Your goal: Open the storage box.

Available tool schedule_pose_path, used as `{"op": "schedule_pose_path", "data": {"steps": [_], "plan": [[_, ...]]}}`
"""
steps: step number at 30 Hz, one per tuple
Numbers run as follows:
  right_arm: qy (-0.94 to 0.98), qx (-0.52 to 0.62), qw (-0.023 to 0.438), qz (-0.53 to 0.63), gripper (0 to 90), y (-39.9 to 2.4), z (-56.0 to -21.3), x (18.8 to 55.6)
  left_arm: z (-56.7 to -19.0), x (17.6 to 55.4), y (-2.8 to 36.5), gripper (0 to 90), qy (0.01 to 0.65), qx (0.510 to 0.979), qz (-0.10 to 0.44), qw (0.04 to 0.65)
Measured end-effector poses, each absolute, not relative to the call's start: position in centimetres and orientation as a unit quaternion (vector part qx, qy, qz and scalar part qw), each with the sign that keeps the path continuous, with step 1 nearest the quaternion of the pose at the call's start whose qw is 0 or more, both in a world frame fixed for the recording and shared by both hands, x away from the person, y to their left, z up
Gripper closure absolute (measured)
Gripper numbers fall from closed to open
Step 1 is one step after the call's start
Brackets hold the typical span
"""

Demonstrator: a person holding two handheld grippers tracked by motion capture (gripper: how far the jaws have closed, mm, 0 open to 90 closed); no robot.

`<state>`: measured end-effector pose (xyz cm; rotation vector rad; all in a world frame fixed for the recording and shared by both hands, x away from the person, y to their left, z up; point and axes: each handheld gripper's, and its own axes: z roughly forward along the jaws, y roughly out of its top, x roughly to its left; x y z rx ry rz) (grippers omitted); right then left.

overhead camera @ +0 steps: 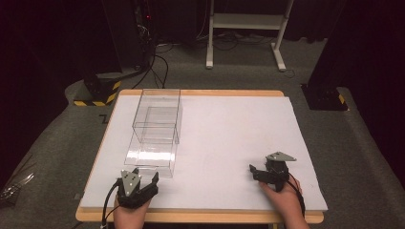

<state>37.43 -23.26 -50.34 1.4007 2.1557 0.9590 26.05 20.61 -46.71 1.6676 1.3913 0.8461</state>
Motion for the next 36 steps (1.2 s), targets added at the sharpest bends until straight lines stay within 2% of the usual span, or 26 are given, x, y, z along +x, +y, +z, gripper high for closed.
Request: {"op": "schedule_pose_path", "data": {"steps": [3,8,22,36], "plan": [[0.77,0.501,0.197,0.343,21.4,-23.3,-50.3,37.4,-46.5,25.9,20.7,21.2,0.55,0.655,0.332,0.398],[0.77,0.501,0.196,0.344,21.4,-23.3,-50.3,37.4,-45.8,25.4,20.9,20.6,0.547,0.649,0.337,0.407],[0.77,0.501,0.197,0.343,21.4,-23.3,-50.3,37.4,-44.2,25.9,21.4,34.8,0.524,0.647,0.336,0.44],[0.77,0.501,0.197,0.343,21.4,-23.3,-50.3,37.4,-42.9,28.7,24.1,36.3,0.512,0.659,0.321,0.448]]}}
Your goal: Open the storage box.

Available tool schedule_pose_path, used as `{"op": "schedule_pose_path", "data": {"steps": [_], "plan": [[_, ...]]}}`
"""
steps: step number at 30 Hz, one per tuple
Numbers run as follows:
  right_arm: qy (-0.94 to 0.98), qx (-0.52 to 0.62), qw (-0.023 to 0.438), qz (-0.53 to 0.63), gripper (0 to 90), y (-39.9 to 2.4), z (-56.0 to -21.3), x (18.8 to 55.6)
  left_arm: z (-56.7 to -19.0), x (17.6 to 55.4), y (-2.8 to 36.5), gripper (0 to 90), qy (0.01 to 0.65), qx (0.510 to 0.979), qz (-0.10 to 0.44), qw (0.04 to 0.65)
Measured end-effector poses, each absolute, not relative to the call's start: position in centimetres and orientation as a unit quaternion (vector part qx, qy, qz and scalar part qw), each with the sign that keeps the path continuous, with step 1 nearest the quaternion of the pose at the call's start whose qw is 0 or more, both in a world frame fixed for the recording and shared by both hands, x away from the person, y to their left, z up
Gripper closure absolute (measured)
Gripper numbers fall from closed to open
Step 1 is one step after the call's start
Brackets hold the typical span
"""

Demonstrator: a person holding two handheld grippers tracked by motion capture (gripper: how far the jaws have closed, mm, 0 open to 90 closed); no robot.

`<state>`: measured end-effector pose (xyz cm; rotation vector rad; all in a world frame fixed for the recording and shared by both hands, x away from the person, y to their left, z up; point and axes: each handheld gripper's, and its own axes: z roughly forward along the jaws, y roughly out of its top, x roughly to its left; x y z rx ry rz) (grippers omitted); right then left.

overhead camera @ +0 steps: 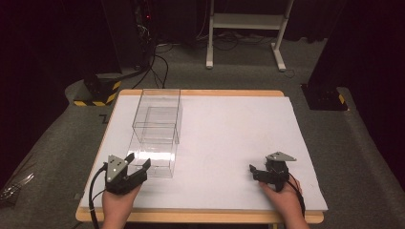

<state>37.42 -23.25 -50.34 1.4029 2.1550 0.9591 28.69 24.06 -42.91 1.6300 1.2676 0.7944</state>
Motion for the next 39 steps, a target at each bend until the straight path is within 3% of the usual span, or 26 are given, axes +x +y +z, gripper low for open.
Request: {"op": "schedule_pose_path", "data": {"steps": [20,32,39], "plan": [[0.771,0.499,0.199,0.342,21.4,-23.2,-50.3,37.4,-43.8,32.5,33.7,33.4,0.57,0.63,0.332,0.41],[0.771,0.499,0.2,0.341,21.4,-23.2,-50.4,37.4,-48.1,33.9,34.7,26.0,0.594,0.659,0.293,0.356],[0.771,0.499,0.2,0.341,21.4,-23.2,-50.4,37.4,-50.3,34.4,34.6,26.2,0.6,0.687,0.273,0.306]]}}
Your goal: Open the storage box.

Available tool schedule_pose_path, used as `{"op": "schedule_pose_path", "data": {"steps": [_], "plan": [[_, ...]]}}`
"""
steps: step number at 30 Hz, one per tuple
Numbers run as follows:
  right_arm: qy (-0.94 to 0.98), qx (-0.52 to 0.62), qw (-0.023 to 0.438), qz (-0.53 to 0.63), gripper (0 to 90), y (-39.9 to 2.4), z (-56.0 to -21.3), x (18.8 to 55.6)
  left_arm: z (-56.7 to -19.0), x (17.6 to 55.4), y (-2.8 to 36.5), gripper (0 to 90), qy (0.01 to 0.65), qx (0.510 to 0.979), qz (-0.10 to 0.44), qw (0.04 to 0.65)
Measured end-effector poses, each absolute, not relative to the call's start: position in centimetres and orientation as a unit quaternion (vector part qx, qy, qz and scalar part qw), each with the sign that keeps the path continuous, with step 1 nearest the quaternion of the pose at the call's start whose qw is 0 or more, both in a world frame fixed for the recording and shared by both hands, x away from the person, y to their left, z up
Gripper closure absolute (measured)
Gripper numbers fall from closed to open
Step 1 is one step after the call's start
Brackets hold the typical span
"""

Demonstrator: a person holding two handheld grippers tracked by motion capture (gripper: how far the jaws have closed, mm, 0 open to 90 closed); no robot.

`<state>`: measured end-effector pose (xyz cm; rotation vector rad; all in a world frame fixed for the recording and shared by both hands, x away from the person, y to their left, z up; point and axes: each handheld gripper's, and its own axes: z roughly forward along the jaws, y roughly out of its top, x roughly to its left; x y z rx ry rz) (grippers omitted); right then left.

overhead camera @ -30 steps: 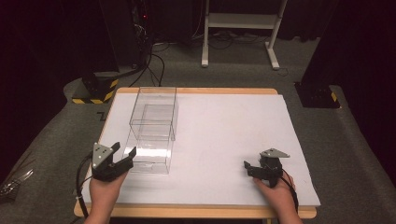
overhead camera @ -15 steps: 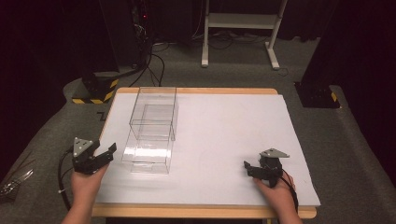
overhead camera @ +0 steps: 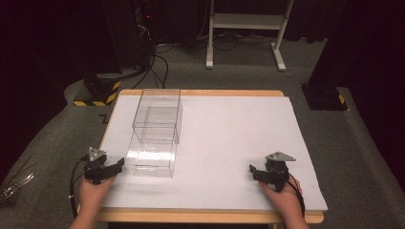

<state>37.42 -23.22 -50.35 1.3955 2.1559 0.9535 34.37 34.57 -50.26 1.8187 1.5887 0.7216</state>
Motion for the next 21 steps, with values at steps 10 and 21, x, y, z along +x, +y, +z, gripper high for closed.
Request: {"op": "schedule_pose_path", "data": {"steps": [10,21], "plan": [[0.772,0.499,0.202,0.339,21.7,-23.17,-50.36,37.41,-50.49,34.67,34.43,25.9,0.602,0.696,0.263,0.291],[0.773,0.498,0.206,0.335,22.1,-23.05,-50.37,37.38,-50.53,34.63,34.47,25.9,0.601,0.696,0.263,0.292]]}}
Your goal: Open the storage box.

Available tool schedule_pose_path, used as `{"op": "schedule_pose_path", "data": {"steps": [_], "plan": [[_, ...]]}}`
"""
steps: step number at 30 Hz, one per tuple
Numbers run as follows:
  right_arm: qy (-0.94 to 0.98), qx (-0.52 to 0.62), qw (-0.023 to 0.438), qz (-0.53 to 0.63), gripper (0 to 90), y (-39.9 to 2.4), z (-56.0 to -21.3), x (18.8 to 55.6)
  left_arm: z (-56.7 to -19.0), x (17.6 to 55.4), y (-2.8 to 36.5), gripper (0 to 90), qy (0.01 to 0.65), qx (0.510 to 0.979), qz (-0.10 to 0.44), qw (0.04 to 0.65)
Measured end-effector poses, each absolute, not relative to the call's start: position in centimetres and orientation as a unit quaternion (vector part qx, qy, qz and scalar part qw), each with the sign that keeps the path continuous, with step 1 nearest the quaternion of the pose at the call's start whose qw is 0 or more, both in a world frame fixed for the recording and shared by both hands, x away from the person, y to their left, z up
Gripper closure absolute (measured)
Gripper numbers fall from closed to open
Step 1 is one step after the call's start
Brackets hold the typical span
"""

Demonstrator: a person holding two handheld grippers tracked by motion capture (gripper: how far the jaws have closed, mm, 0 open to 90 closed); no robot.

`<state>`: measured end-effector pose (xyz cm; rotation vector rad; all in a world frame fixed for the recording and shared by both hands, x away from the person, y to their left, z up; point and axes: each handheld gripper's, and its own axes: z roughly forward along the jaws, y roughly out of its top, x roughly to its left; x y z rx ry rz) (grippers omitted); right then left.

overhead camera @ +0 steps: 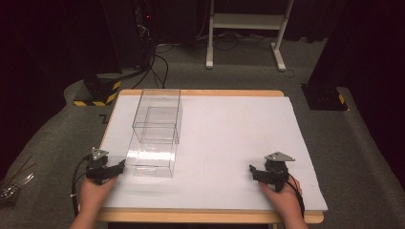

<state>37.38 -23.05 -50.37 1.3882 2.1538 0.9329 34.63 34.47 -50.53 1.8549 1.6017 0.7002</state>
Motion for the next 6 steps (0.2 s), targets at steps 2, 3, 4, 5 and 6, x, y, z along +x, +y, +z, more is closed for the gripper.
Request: {"op": "schedule_pose_path", "data": {"steps": [2,3,4,5,6], "plan": [[0.773,0.498,0.208,0.334,22.1,-23.02,-50.37,37.39,-50.54,34.62,34.46,25.9,0.601,0.696,0.263,0.292],[0.773,0.498,0.208,0.334,22.1,-23.01,-50.37,37.38,-50.55,34.62,34.45,25.9,0.601,0.695,0.264,0.293],[0.773,0.498,0.208,0.334,22.1,-23.02,-50.37,37.39,-50.57,34.62,34.44,25.9,0.601,0.694,0.265,0.294],[0.773,0.498,0.208,0.334,22.1,-23.02,-50.37,37.39,-50.57,34.62,34.44,25.9,0.601,0.694,0.265,0.294],[0.773,0.498,0.207,0.334,22.1,-23.03,-50.37,37.39,-50.57,34.61,34.42,25.9,0.602,0.694,0.264,0.294]]}}
